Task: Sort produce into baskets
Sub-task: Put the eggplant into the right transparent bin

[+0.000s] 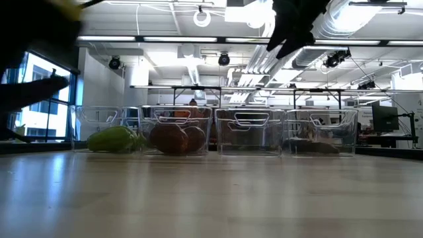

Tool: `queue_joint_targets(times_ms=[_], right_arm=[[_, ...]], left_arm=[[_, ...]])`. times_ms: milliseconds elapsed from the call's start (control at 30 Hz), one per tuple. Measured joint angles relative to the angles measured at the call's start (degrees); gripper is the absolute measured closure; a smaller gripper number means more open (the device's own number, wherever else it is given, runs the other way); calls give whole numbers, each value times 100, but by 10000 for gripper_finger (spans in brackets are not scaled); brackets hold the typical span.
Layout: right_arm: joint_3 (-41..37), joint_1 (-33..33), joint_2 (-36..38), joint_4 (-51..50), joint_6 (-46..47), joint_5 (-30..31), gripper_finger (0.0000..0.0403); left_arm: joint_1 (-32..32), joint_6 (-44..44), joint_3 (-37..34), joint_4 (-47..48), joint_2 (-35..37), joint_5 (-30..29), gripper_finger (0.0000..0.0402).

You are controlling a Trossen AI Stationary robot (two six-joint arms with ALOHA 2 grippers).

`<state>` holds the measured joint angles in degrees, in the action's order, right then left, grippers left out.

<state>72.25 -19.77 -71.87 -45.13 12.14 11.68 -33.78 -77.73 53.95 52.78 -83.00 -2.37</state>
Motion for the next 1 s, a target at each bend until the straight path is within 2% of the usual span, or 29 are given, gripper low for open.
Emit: queue_joint_targets(times_ms=[100,200,333,400,567,700,800,1000], right_arm=[[0,125,189,186,227,-191,126],[0,338,461,481,525,-355,126],[0,722,850,902,827,-377,126],[0,895,1040,1087,918,-377,126],[0,1261,1441,1472,1137,-61,126],[0,1479,1590,1471,1099,571,126],[0,1546,1608,1462,1018,918,126],[0,1543,1596,1456,992,1174,126]], left_arm=[[871,903,0,-503,506,-922,349],[1860,2142,0,-1817,732,-1433,352],[3082,3590,82,-4148,507,-1274,353],[3537,4093,359,-4830,137,-1006,353],[4155,5426,1663,-4937,-1117,-366,353],[4388,6152,2791,-5011,-2079,-312,342],[4565,6398,3565,-5237,-2728,-315,329],[4812,6479,4889,-5606,-3879,-317,304]])
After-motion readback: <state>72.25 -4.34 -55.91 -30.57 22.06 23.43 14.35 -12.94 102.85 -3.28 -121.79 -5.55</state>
